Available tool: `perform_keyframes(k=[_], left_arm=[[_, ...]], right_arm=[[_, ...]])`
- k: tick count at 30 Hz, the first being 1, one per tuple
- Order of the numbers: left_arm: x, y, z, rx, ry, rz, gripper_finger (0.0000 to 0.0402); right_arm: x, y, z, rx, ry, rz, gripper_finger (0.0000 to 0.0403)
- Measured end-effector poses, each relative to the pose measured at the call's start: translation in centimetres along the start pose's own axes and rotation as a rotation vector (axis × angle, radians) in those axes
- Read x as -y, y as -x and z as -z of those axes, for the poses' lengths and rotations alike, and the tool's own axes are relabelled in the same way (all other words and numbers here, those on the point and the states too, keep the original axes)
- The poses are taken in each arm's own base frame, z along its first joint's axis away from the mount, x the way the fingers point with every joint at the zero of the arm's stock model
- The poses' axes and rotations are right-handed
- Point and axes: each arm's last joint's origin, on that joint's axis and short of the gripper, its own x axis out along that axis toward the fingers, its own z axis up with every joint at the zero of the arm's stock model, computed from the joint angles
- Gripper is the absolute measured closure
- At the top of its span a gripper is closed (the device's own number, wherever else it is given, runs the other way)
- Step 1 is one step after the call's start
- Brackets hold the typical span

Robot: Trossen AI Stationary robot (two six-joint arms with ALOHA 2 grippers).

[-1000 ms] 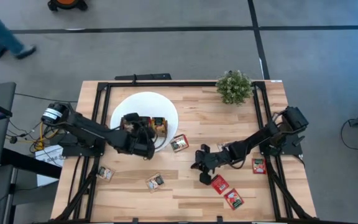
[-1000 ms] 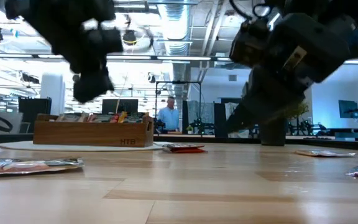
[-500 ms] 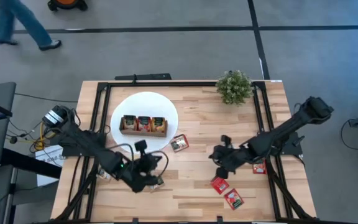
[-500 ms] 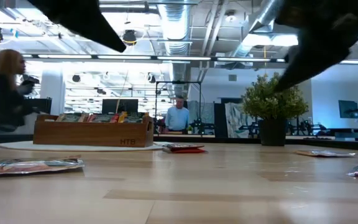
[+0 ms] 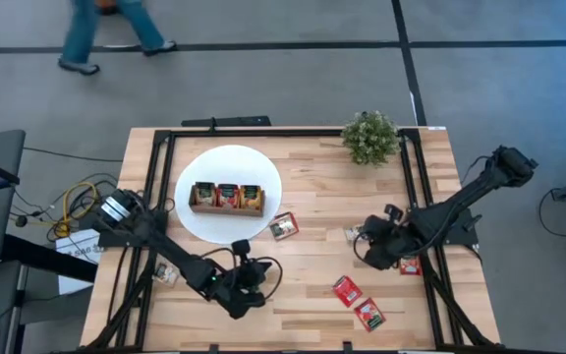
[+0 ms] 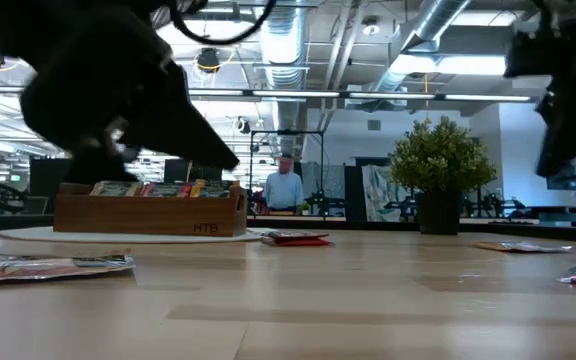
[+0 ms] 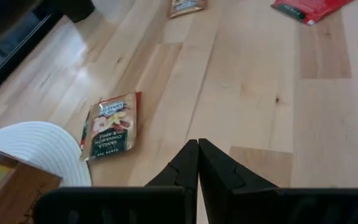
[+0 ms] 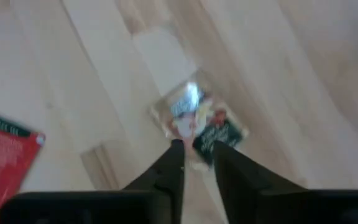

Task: Pick & Place Tea
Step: Put the brown tea bag into the left section of the wooden organizer

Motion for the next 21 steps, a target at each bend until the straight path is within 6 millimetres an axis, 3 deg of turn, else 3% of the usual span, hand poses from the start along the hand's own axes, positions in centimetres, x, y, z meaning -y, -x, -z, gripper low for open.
perform_keyframes(k=[6, 10, 15, 21], left_arm=[[0.0, -0.4, 0.1, 0.006, 0.010, -0.011, 0.0398], [0.0, -0.6, -0.1, 0.012, 0.023, -0.010, 0.0398], [0.0, -0.6, -0.2, 0.018, 0.032, -0.005, 0.0398], [0.0, -0.6, -0.2, 0.019, 0.035, -0.003, 0.0398]], right_arm=[[2.2, -0.7, 0.9, -0.076, -0.128, -0.009, 0.0242], [3.6, -1.3, 1.1, -0.157, -0.250, -0.041, 0.0208], [5.0, -3.4, 2.1, -0.221, -0.341, -0.113, 0.0195], [5.9, -5.9, 3.0, -0.162, -0.442, -0.224, 0.0205]])
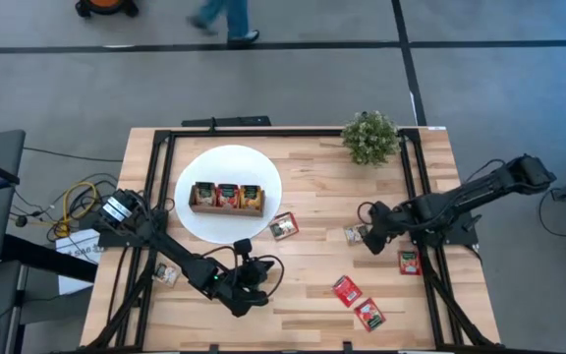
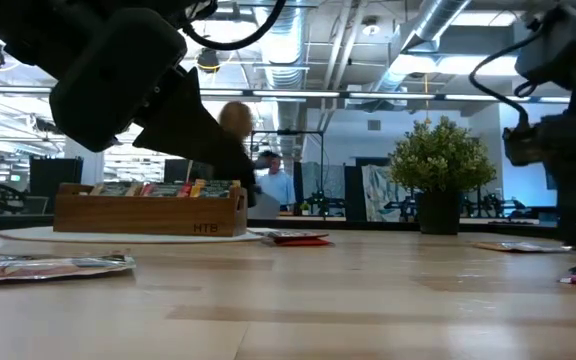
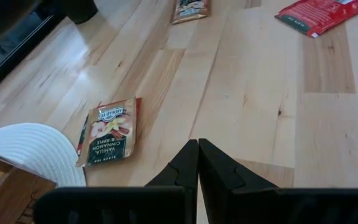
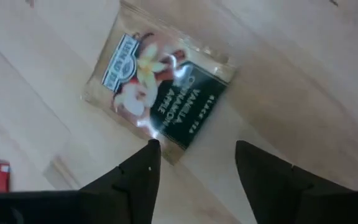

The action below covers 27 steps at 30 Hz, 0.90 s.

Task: Pick & Place Tea
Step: Put the brown tea bag into the left section of the wooden organizer

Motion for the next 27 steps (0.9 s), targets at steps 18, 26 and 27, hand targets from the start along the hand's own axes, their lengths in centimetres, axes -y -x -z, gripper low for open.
perform_keyframes(k=[18, 26, 27], left_arm=[[0.0, 0.0, 0.0, 0.002, 0.018, 0.002, 0.0397], [-0.6, -0.9, -1.1, 0.066, 0.119, -0.049, 0.0395], [-0.7, -1.1, -1.2, 0.069, 0.129, -0.051, 0.0393]], right_arm=[[0.7, -2.1, -0.4, 0.127, -0.055, -0.077, 0.0325], [-0.5, -2.1, -0.2, 0.237, 0.115, -0.133, 0.0394], [-0.9, -1.9, -0.3, 0.266, 0.131, -0.144, 0.0398]])
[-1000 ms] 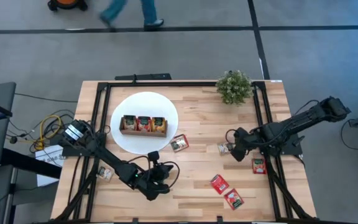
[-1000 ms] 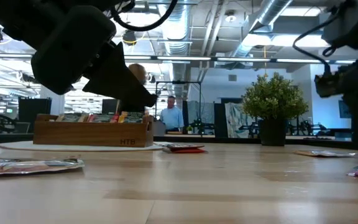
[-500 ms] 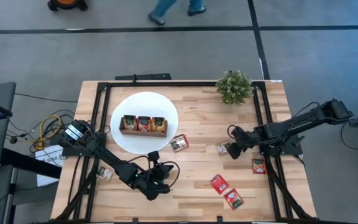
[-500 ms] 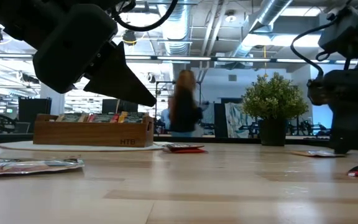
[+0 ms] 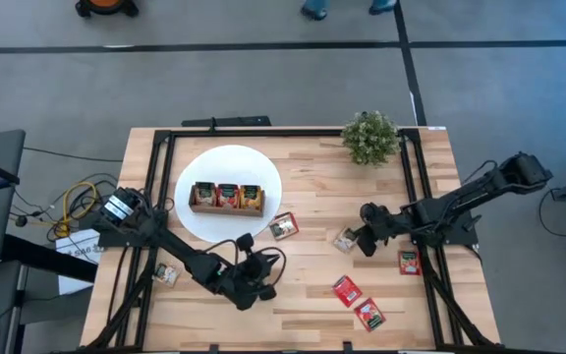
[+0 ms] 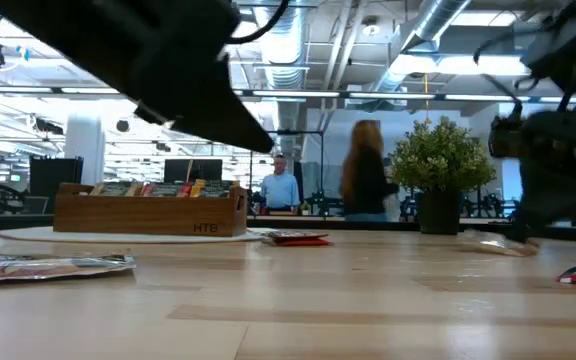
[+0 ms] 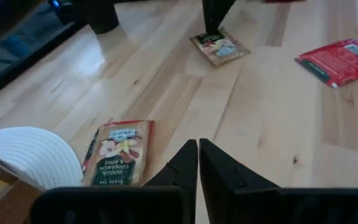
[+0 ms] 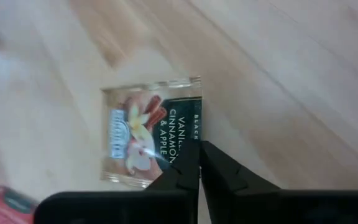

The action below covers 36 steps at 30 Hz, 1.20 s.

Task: Pick & Place Tea
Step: Put the brown tea bag into the left section of the wooden organizer

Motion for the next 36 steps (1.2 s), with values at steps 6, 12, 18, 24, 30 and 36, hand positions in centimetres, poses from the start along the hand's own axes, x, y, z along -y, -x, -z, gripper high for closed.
perform_keyframes(k=[6, 12, 18, 24, 30, 36], left_arm=[[-1.4, -1.8, -1.4, -0.027, 0.071, 0.050, 0.0355], [-3.3, -5.1, -3.8, 0.023, 0.181, 0.215, 0.0274], [-5.0, -8.9, -3.9, 0.071, 0.223, 0.367, 0.0225], [-3.8, -12.5, -2.8, 0.081, 0.219, 0.451, 0.0253], [-1.4, -15.9, -2.3, 0.014, 0.113, 0.462, 0.0328], [-0.2, -18.0, -2.1, -0.042, 0.035, 0.416, 0.0385]], right_arm=[[-3.0, 1.0, -1.1, 0.182, 0.132, -0.027, 0.0402], [-5.8, 1.5, -1.5, 0.223, 0.238, -0.043, 0.0403], [-6.5, 0.3, -1.2, 0.156, 0.260, 0.014, 0.0403], [-4.8, -0.1, -1.9, 0.103, 0.185, 0.148, 0.0379], [-2.7, -0.4, -1.7, 0.084, 0.126, 0.144, 0.0297], [-1.0, -1.5, -1.0, 0.087, 0.036, 0.018, 0.0228]])
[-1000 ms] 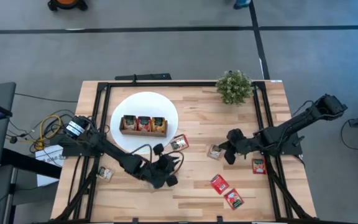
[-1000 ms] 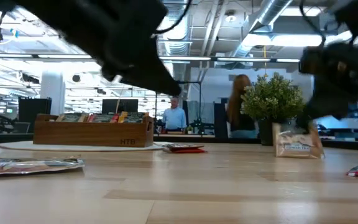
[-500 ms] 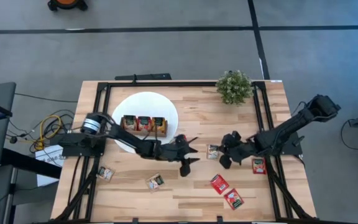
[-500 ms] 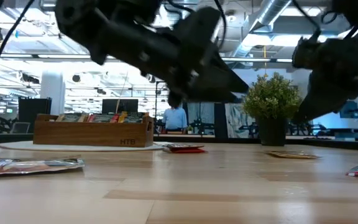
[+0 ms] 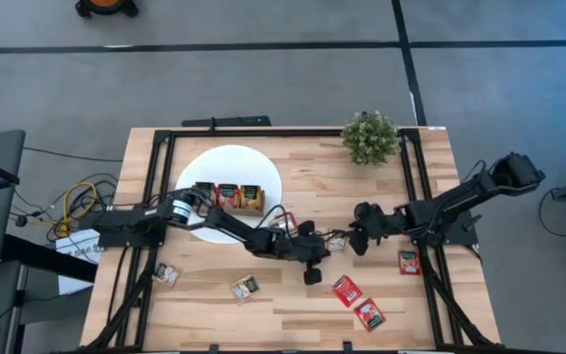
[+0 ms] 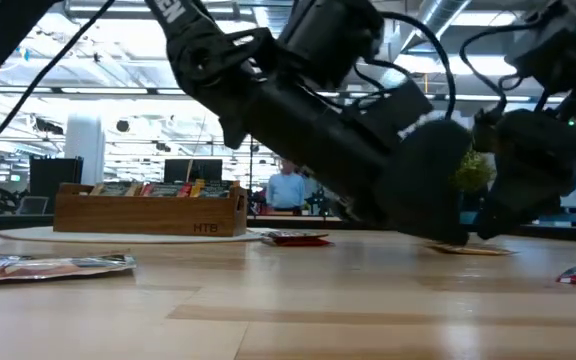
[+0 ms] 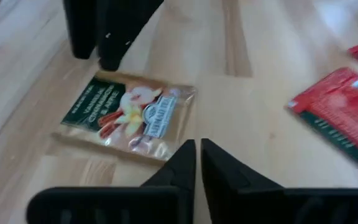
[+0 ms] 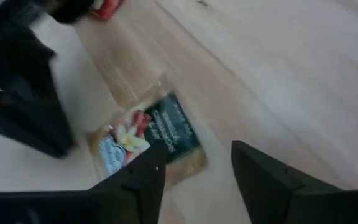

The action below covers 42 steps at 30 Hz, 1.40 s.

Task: Pick & Place Tea
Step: Put the brown tea bag into the left section of the wooden organizer

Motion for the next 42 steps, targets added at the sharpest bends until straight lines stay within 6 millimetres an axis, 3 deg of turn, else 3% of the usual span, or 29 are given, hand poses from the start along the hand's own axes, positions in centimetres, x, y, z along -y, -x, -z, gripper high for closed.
perform_keyframes(k=[4, 8, 22, 26, 34, 39, 42], left_arm=[[-0.8, -0.2, 0.1, -0.028, 0.007, -0.025, 0.0399], [-2.0, -0.4, 0.0, -0.037, 0.065, -0.047, 0.0401], [-2.5, -1.0, 0.7, -0.044, 0.094, -0.071, 0.0401], [-2.3, 0.2, -0.3, -0.074, 0.062, -0.137, 0.0401], [-0.9, 3.8, -3.8, -0.054, -0.073, -0.326, 0.0401], [-1.2, 3.0, -4.4, 0.002, 0.015, -0.102, 0.0366], [-2.3, 2.0, -3.3, -0.025, 0.043, -0.113, 0.0319]], right_arm=[[0.8, -0.6, 0.3, -0.020, -0.078, -0.055, 0.0212], [1.0, -0.9, 0.3, -0.035, -0.095, -0.084, 0.0223], [0.8, -0.9, 0.6, -0.090, -0.010, -0.148, 0.0356], [0.9, -0.9, 0.7, -0.087, 0.039, -0.144, 0.0397], [-0.4, -0.5, 0.9, 0.014, 0.175, -0.069, 0.0402], [-2.3, 0.0, 0.5, 0.065, 0.253, -0.097, 0.0403], [-3.1, 0.3, 0.3, 0.077, 0.265, -0.121, 0.0403]])
